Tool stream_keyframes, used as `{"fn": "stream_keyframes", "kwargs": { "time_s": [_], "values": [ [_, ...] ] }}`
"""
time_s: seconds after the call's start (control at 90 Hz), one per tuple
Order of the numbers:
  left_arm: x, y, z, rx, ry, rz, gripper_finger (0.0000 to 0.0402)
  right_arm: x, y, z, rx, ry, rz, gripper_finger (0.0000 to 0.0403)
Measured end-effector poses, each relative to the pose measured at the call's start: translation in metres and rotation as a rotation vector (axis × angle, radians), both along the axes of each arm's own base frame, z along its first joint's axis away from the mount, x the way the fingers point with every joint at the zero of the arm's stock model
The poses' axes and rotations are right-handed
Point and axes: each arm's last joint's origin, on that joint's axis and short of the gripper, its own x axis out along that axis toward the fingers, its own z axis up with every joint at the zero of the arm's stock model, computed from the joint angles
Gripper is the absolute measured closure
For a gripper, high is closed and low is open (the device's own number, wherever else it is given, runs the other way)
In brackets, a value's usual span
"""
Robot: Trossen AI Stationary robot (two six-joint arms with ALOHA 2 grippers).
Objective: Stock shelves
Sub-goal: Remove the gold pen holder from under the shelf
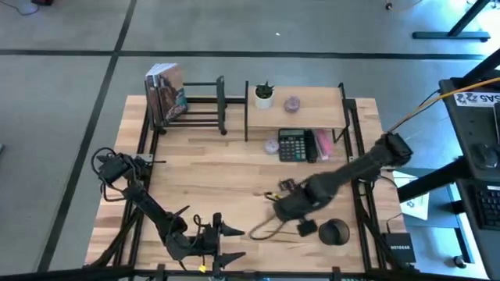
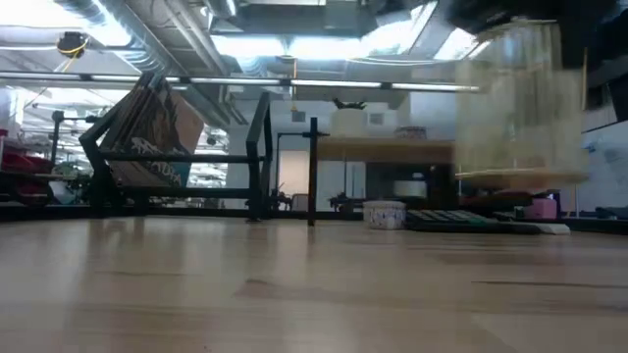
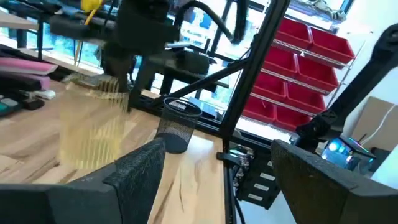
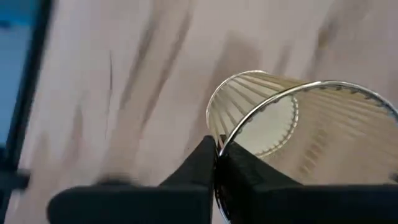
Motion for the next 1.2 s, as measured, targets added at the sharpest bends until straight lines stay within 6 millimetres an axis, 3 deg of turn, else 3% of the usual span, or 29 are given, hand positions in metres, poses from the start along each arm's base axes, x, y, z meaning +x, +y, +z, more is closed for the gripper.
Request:
{"fn": "stream_keyframes", "kwargs": {
  "time_s": [0.144, 0.3, 0.433, 0.556, 0.822, 1.022, 1.2],
  "values": [
    [0.000, 0.000, -0.002, -0.008, 0.016, -0.001, 0.0126, -0.037, -0.015, 0.022, -0.017, -0.017, -0.153, 0.0402],
    [-0.001, -0.001, -0.005, -0.021, 0.034, -0.003, 0.0126, -0.083, -0.037, 0.027, 0.048, -0.031, -0.352, 0.0403],
    [-0.002, -0.002, -0.005, -0.021, 0.034, -0.008, 0.0126, -0.119, -0.051, 0.015, 0.103, -0.028, -0.537, 0.0403],
    [-0.002, -0.002, -0.005, -0.021, 0.035, -0.008, 0.0126, -0.139, -0.053, -0.005, 0.162, 0.020, -0.651, 0.0403],
    [-0.002, -0.002, -0.007, -0.017, 0.044, -0.006, 0.0126, -0.151, -0.044, -0.040, 0.121, 0.098, -0.709, 0.0403],
    [-0.001, -0.002, -0.006, -0.025, 0.042, -0.006, 0.0126, -0.152, -0.038, -0.044, 0.119, 0.139, -0.792, 0.0396],
    [-0.001, -0.001, -0.007, -0.025, 0.042, -0.003, 0.0126, -0.155, -0.032, -0.045, 0.141, 0.182, -0.825, 0.0359]
  ]
}}
